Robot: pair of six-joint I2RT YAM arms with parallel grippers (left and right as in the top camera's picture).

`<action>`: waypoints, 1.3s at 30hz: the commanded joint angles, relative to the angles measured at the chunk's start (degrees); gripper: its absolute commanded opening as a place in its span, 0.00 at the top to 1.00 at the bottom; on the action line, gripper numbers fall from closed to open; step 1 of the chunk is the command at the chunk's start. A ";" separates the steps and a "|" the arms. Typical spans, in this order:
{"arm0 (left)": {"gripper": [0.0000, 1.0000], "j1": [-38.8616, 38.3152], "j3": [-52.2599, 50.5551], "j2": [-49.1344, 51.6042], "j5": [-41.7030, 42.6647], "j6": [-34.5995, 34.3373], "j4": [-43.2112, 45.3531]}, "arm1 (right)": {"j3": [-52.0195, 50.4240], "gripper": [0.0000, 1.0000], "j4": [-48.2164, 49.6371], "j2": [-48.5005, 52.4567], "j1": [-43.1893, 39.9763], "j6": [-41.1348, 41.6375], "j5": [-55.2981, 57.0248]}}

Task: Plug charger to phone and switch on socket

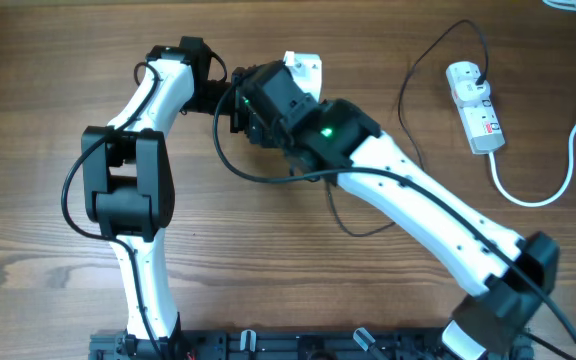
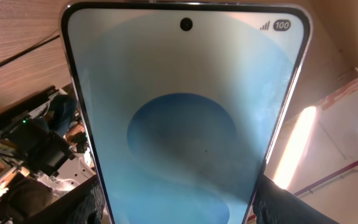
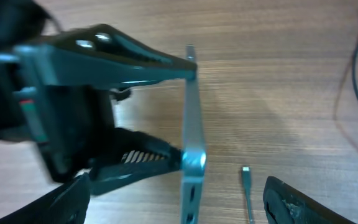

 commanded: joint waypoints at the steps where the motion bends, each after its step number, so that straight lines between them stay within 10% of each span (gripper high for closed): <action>1: 0.30 0.11 1.44 -2.80 2.78 -0.59 -0.04 | 0.68 0.17 0.13 1.44 0.33 2.51 4.11; 7: 0.30 0.11 1.44 -2.80 2.78 -0.59 -0.07 | 0.52 0.38 1.84 1.49 0.33 2.29 4.98; 39: 0.30 0.11 1.44 -2.80 2.80 -0.57 -0.07 | 0.52 0.66 3.52 2.97 0.11 0.66 5.20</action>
